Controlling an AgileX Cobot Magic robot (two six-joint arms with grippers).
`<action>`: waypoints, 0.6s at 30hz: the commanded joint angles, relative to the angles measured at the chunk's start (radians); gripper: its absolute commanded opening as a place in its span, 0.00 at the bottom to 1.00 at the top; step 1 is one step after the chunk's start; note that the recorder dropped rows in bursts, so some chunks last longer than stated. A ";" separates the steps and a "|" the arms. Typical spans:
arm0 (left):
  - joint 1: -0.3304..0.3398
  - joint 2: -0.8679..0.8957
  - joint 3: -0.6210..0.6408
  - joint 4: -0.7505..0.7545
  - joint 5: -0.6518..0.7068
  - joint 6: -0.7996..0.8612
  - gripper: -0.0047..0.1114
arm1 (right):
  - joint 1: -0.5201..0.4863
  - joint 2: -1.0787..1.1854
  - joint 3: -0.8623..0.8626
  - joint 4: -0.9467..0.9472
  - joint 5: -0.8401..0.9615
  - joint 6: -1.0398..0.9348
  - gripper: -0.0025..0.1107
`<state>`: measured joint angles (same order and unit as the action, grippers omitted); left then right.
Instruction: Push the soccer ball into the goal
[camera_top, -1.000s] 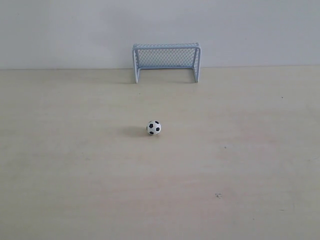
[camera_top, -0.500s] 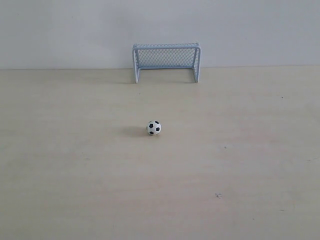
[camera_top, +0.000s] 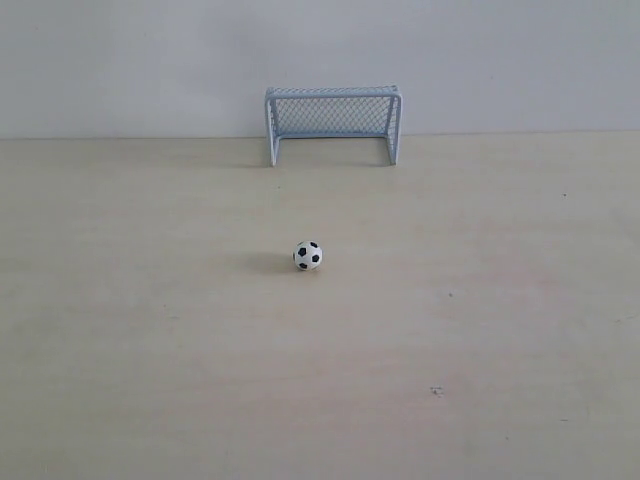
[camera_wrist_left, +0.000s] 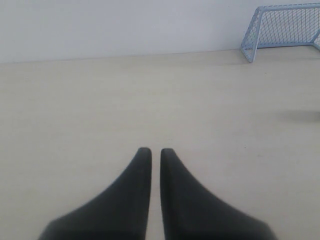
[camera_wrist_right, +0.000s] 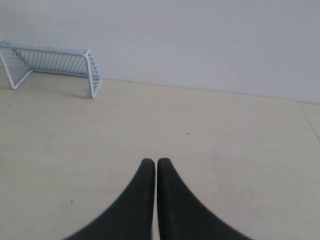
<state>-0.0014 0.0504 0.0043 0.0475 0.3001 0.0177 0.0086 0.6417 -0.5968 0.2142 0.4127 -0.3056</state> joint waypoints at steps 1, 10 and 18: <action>-0.008 -0.004 -0.004 -0.007 -0.012 -0.009 0.09 | 0.002 0.084 -0.069 0.154 0.083 -0.220 0.02; -0.008 -0.004 -0.004 -0.007 -0.012 -0.009 0.09 | 0.002 0.273 -0.219 0.274 0.272 -0.392 0.02; -0.008 -0.004 -0.004 -0.007 -0.012 -0.009 0.09 | 0.002 0.360 -0.275 0.301 0.303 -0.445 0.02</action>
<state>-0.0014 0.0504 0.0043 0.0475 0.3001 0.0177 0.0104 0.9845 -0.8518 0.4998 0.7049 -0.7223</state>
